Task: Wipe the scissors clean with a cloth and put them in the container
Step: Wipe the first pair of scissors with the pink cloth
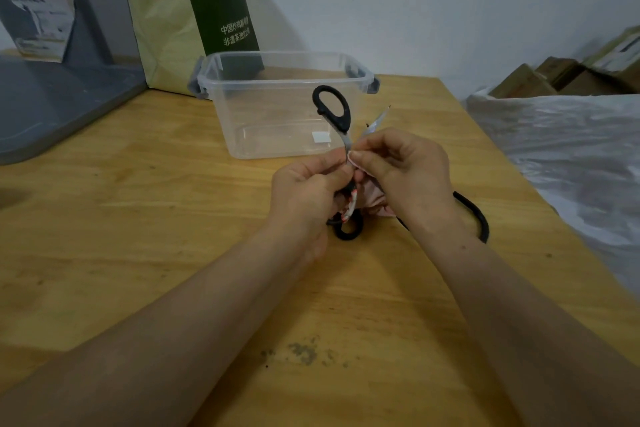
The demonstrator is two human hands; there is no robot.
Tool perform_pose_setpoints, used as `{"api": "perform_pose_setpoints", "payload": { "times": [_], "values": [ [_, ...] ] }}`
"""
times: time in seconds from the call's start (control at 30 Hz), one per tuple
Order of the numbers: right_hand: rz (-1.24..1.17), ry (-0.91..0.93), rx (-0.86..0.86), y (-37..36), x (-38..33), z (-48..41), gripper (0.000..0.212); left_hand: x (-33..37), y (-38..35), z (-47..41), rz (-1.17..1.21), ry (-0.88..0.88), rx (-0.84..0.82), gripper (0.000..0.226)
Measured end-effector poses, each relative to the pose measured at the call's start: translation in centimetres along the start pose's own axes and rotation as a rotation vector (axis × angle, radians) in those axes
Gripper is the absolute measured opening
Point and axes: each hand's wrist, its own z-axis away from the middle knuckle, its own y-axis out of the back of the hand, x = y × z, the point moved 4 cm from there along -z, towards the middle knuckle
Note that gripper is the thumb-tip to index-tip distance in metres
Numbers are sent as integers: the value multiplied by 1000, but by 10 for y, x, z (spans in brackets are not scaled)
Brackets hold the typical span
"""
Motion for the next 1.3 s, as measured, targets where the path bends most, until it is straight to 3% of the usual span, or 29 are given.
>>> {"api": "perform_pose_setpoints", "payload": {
  "times": [0.17, 0.33, 0.57, 0.77, 1.0, 1.13, 1.3],
  "values": [
    [-26, -20, 82, 4, -3, 0, 24, 2, -1, 3, 22, -4, 6, 19],
    [-12, 14, -55, -1, -4, 2, 23, 6, 4, 2, 75, 3, 27, 21],
    [-117, -62, 94, 1, -2, 1, 20, 2, -1, 4, 38, 6, 21, 17],
    [-160, -57, -43, -1, 1, 1, 22, 5, 2, 3, 54, -3, 2, 19],
    [-215, -172, 127, 8, 6, -2, 17, 6, 1, 2, 50, -19, -12, 20],
    [-414, -355, -14, 11, 13, 1, 20, 7, 3, 3, 67, -26, -12, 19],
    [-531, -362, -152, 10, 8, 4, 13, 7, 2, 2, 60, -26, -12, 21]
  ]
}}
